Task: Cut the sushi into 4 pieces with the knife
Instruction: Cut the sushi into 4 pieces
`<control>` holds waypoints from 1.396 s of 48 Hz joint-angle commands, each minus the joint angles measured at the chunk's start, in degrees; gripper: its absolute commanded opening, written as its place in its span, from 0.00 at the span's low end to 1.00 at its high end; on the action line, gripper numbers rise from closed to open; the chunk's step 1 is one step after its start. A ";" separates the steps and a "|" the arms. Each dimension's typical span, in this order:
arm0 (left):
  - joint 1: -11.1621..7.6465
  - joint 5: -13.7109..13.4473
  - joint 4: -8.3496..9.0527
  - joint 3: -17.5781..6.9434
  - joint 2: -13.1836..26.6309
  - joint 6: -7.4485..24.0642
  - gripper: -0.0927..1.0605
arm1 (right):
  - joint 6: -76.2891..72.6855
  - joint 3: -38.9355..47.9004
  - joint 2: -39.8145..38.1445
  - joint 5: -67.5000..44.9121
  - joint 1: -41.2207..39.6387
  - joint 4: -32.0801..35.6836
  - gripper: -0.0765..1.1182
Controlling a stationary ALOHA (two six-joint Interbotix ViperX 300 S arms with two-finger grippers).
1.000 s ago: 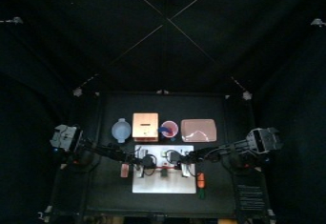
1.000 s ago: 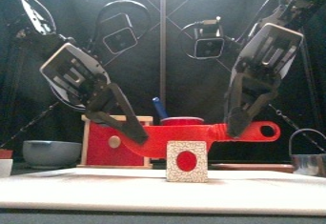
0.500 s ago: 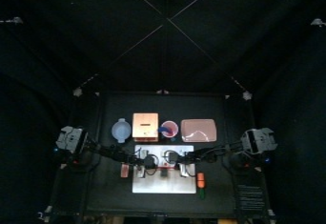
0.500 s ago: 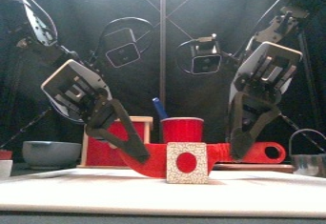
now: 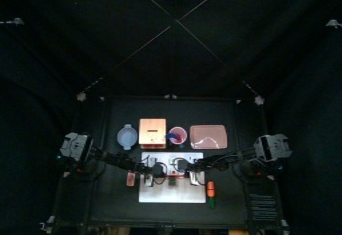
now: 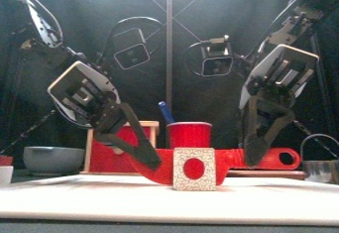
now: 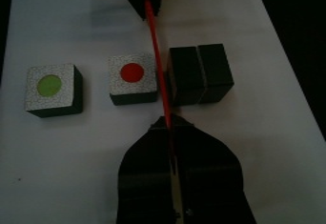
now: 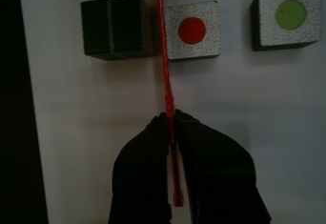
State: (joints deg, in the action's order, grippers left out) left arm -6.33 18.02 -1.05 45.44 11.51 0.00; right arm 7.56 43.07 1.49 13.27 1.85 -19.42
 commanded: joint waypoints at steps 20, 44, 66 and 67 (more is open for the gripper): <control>0.97 -1.93 5.80 -0.35 -7.38 0.44 0.26 | -0.18 -3.87 -5.98 2.90 -0.62 0.00 0.31; -5.98 -4.04 6.24 0.00 -10.46 0.26 0.26 | -0.26 -5.45 -6.33 6.86 4.04 -1.85 0.31; -7.91 -4.04 3.78 -1.23 -5.89 0.00 0.26 | -0.26 -5.27 -2.11 6.77 4.31 -2.55 0.31; -8.00 -4.04 3.69 -1.23 -5.71 0.00 0.26 | -0.26 -5.27 -1.93 6.77 4.31 -2.55 0.31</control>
State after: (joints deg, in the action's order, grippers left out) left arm -13.10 14.06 2.81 45.35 5.19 -0.26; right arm 7.21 38.50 -1.32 20.21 6.33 -21.97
